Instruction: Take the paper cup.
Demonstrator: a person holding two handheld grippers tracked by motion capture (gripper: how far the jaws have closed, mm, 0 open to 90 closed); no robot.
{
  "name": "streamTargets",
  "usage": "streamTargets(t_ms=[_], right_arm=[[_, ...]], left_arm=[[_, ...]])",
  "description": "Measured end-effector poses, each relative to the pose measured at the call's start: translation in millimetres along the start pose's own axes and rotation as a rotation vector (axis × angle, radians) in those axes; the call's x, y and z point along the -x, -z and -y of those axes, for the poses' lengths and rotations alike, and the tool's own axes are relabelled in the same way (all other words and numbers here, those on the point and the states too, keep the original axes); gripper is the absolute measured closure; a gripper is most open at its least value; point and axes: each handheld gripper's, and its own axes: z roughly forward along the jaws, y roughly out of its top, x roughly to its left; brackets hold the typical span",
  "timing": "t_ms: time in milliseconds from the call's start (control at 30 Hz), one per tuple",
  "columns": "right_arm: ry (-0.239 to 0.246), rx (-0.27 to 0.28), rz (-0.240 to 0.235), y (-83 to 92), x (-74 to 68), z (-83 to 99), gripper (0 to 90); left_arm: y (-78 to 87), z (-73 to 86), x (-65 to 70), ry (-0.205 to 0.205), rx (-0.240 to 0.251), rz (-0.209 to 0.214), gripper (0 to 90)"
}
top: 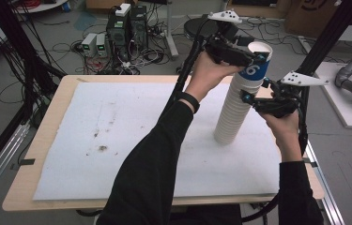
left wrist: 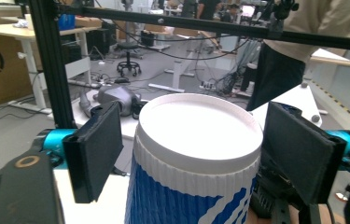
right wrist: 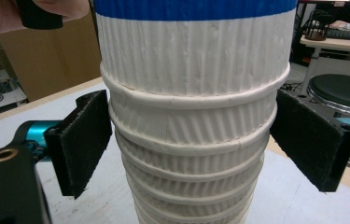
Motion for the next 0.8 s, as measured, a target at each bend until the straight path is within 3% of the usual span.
streamTargets(t_ms=[133, 167, 800], right_arm=[[0.0, 0.0, -0.001, 0.1, 0.1, 0.0, 13.4], [0.002, 0.0, 0.0, 0.0, 0.5, 0.1, 13.4], [0.001, 0.0, -0.001, 0.5, 0.6, 0.3, 13.4]], left_arm=[[-0.8, 0.8, -0.7, 0.003, -0.002, 0.011, 23.3], [-0.7, 0.6, -0.6, -0.006, 0.005, 0.019, 28.6], [3.8, -10.0, 4.4, -0.048, 0.017, 0.006, 29.6]])
